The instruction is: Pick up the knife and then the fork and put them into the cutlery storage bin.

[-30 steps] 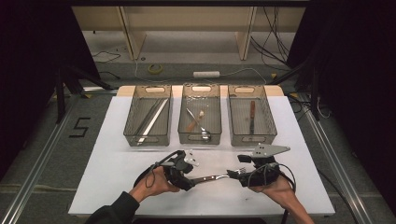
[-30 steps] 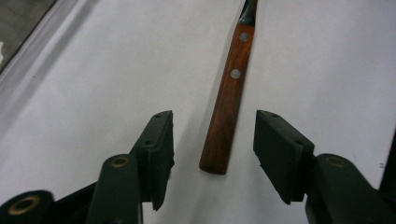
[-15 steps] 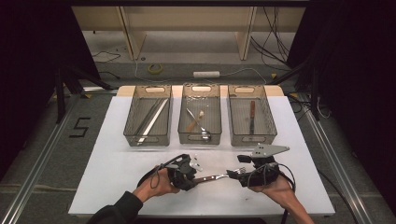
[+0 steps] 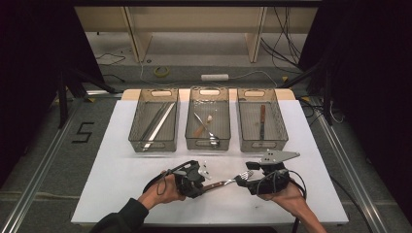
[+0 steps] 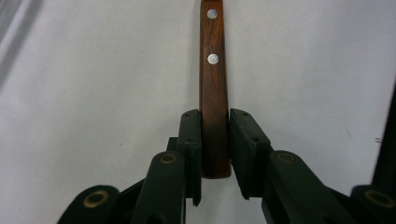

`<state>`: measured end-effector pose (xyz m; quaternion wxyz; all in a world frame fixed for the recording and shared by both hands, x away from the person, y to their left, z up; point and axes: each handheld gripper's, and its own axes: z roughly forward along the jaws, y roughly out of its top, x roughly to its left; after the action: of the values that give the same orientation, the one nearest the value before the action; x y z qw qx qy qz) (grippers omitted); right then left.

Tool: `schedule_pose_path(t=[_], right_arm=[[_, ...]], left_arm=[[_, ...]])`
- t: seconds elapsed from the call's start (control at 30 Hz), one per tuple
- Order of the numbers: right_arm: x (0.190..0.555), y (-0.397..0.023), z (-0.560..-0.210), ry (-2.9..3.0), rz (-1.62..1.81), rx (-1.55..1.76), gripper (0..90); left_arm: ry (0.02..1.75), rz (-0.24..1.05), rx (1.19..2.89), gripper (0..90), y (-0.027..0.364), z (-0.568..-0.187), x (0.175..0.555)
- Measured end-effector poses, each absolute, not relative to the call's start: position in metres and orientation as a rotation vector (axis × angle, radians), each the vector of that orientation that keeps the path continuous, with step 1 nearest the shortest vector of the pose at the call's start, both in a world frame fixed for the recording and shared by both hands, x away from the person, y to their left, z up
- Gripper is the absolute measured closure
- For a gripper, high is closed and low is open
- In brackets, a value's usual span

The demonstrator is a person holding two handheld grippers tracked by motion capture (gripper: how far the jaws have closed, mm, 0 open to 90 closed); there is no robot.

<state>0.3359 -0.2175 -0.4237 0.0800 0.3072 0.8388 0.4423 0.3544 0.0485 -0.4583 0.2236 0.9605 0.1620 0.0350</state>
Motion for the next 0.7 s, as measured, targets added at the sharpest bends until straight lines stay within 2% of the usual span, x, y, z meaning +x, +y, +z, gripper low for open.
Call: schedule_pose_path(t=[0.3, 0.7], right_arm=[[0.336, -0.200, -0.428, 2.583, 1.278, 0.758, 29.8], [0.344, -0.161, -0.456, 2.727, 1.124, 0.491, 31.2]], left_arm=[[0.437, 0.075, 2.654, 74.5, 0.050, -0.448, 0.352], [0.431, 0.069, 2.665, 74.5, 0.049, -0.440, 0.351]])
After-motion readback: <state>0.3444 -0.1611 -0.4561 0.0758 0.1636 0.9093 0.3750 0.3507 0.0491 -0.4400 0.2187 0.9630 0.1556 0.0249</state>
